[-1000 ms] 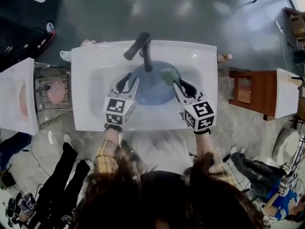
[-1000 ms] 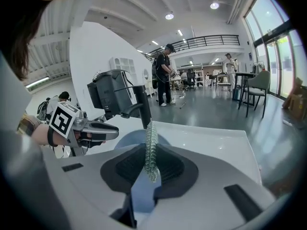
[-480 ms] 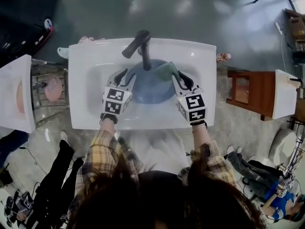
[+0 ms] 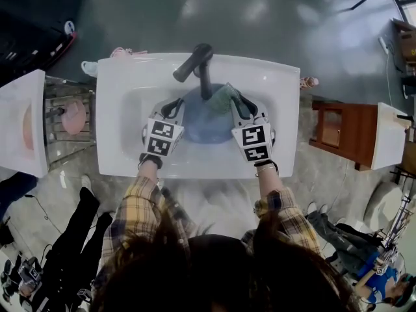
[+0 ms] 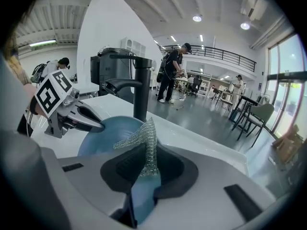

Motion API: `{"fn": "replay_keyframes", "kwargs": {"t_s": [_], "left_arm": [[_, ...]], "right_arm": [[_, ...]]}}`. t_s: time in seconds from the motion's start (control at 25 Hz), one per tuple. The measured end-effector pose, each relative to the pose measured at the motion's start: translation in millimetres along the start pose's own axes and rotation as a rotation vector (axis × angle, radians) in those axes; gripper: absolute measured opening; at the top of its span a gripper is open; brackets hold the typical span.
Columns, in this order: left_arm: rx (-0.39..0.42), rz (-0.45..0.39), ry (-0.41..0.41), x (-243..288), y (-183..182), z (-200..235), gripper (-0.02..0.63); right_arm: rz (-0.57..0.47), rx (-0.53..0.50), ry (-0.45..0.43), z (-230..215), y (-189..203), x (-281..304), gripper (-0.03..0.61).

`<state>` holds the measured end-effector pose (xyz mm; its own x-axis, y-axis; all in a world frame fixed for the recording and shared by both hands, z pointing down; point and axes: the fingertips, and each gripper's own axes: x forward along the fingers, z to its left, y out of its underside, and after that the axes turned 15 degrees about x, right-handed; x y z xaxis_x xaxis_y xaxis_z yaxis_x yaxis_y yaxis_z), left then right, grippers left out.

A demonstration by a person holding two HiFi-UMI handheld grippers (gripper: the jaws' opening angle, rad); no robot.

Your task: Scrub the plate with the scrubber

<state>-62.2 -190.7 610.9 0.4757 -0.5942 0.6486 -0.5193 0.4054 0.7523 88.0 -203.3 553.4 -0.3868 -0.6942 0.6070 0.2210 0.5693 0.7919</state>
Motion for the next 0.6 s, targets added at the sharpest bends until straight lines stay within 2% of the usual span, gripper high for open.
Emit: {"fn": "replay_keyframes", "kwargs": {"t_s": [0.2, 0.36, 0.6], "left_arm": [[-0.005, 0.007, 0.010, 1.8, 6.8, -0.8, 0.026], [-0.005, 0.011, 0.019, 0.8, 4.0, -4.1, 0.026], [-0.017, 0.020, 0.027, -0.5, 3.9, -7.1, 0.026]], "right_arm": [[0.028, -0.081, -0.010, 25.4, 1.8, 23.1, 0.078], [0.076, -0.128, -0.050, 53.1, 6.1, 38.9, 0.078], [0.142, -0.138, -0.079, 77.1, 18.2, 49.7, 0.078]]}}
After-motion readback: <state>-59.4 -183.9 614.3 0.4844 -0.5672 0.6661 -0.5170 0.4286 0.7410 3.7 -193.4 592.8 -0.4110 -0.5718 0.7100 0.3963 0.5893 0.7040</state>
